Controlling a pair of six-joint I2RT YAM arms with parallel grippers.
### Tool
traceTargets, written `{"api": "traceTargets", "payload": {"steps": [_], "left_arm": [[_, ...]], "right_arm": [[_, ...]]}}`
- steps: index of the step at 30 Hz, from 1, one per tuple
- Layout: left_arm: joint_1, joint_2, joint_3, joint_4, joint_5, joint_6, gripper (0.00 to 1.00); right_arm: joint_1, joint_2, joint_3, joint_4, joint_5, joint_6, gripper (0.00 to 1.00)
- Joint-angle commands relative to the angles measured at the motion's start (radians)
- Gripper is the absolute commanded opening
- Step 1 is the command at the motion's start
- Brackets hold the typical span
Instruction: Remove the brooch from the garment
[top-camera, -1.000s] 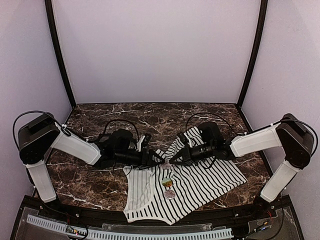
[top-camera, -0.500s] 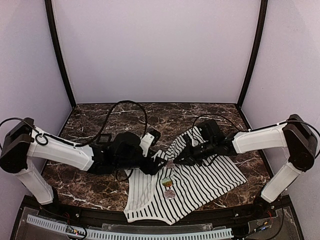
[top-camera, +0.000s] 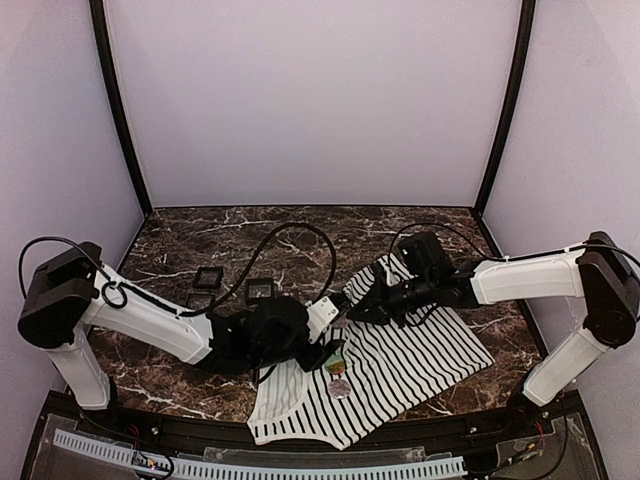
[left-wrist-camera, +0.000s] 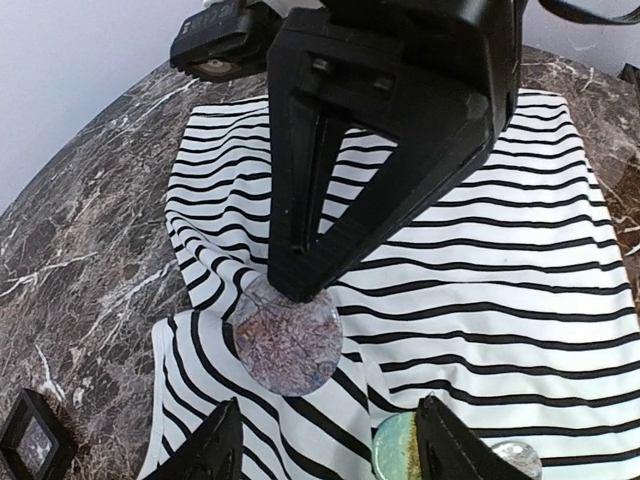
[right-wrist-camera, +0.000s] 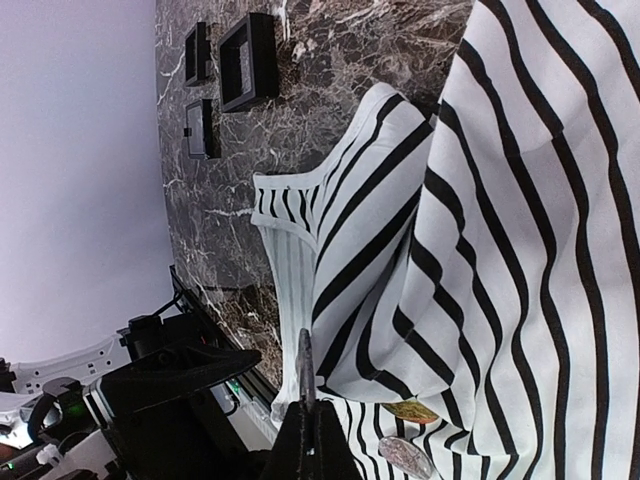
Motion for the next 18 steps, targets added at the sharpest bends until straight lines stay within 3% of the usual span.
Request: {"api": "traceTargets", "payload": {"steps": [1,12,18], "left_arm": [[-0.009,0.014,0.033,0.037,-0.090,0.051,0.58],[-0.029,0.072,0.073,0.062,-0.177,0.112,0.43],[-0.031,0.096,0.096,0.053,-0.176,0.122,0.42]], "right_arm": [[0.009,-0.022,0.024,0.000,0.010,0.017,0.00],[0.014,-0.015,0.023,0.009,0.000,0.022,0.00],[0.014,-0.015,0.024,0.009,-0.002,0.023,0.00]]}}
